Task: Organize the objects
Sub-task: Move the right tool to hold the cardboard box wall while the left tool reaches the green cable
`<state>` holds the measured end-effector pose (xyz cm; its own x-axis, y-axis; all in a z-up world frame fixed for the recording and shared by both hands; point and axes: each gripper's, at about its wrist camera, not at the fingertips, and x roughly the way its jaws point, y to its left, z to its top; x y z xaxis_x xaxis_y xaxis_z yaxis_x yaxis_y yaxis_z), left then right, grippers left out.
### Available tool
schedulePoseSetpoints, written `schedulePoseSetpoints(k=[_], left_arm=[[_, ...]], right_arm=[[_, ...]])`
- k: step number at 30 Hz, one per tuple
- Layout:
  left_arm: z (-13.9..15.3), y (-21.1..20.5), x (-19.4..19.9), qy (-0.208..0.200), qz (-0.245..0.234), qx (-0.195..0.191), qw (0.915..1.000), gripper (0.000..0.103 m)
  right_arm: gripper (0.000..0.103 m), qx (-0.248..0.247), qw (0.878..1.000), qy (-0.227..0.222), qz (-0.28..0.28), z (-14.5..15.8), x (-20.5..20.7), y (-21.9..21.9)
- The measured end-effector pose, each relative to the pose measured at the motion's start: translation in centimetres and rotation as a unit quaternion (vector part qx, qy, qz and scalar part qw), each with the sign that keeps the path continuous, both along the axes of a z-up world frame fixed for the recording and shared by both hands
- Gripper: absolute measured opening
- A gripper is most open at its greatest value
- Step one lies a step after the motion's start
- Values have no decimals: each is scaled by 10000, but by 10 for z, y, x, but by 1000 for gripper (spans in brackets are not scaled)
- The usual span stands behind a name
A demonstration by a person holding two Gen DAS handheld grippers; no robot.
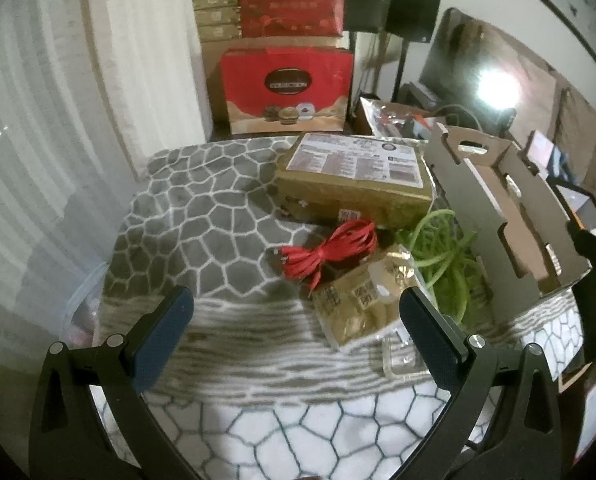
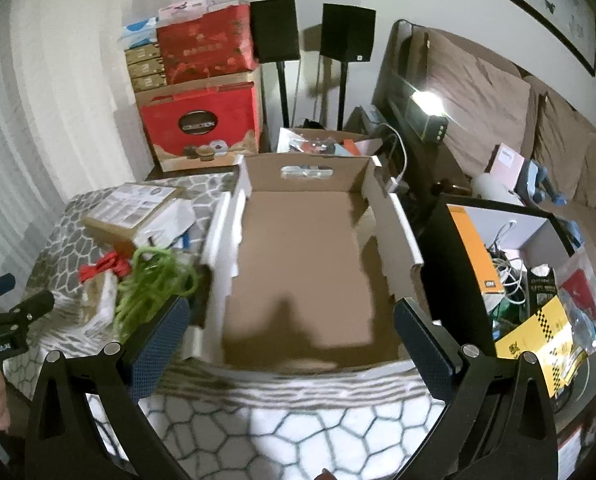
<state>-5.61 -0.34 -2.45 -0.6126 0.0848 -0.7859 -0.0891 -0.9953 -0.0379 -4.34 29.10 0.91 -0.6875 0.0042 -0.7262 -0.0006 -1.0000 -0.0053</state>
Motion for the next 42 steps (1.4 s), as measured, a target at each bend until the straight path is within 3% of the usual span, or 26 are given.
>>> schedulePoseSetpoints(k=[7,13,15,17,20,24,30,32,38,40,42], left_arm=[[-6,6,-13,20,-739,275,9969,103],[-14,23,-10,98,-1555,389,9870,103],[-16,27,-8,166,-1798,460,9825,103],[-18,33,-6,255,-1969,380,9793,103],[-20,42,-5,290,-2108,232,9768,103],[-24,45,-7,224,-2074,152,9779,103],[-17,42,-12,152,-1994,466,9787,103],[-11,46,-12,197,-2070,530,9767,103],[-3,85,-19,131,-2431,257,9696,103],[-6,102,-24,-36,-2536,49,9673,99],[-13,115,-32,-323,-2571,-117,9658,85]], right_arm=[[103,71,9999,-64,-78,0,-21,26],[102,-101,9997,-183,-98,0,-41,54],[100,-255,9992,-290,-96,-3,-49,64],[90,-348,9983,-452,-100,-9,-57,73],[80,-280,9975,-633,-135,-18,-66,78],[78,-236,9969,-719,-193,-27,-70,85],[78,-215,9960,-836,-226,-36,-70,88],[71,-189,9957,-874,-222,-39,-71,87],[64,-248,9942,-1015,-236,-47,-74,89],[60,-282,9936,-1073,-224,-50,-74,90],[56,-305,9930,-1125,-206,-53,-74,91]])
